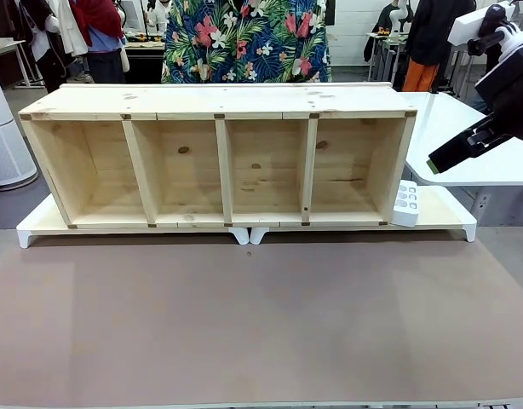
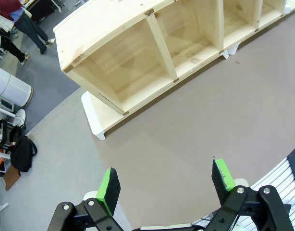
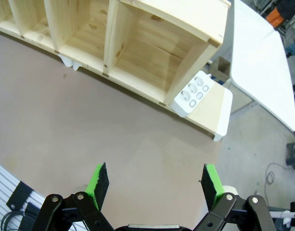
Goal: Perform cable management.
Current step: When the cord part of the Power Cable appears at the lower middle area of the table and stops, grasp the cord part of the Power Cable.
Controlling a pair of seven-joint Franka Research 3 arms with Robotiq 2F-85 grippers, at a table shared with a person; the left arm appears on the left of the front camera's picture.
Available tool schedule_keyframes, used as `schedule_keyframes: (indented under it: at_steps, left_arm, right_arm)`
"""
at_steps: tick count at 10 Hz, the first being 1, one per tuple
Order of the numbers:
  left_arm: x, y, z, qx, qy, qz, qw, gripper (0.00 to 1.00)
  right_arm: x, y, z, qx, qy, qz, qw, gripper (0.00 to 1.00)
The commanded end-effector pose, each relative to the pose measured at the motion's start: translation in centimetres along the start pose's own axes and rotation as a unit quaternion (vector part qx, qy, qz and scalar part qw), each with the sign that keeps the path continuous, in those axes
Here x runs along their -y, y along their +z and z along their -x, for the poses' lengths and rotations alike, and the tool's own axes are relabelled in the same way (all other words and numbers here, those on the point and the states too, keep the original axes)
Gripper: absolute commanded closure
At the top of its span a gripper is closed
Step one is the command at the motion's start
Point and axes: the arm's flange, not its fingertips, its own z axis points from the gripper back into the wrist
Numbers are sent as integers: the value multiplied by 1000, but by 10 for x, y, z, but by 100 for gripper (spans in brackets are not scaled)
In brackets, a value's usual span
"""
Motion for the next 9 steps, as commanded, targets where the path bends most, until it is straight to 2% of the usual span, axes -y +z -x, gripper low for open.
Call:
schedule_keyframes:
  at_steps: [1, 9]
  left_arm:
    - [0, 1, 0, 2, 3, -1, 1000, 0]
    - [0, 1, 0, 2, 3, -1, 1000, 0]
  right_arm:
    - [0, 0, 0, 0, 0, 1, 1000, 0]
    - [0, 0, 0, 0, 0, 1, 1000, 0]
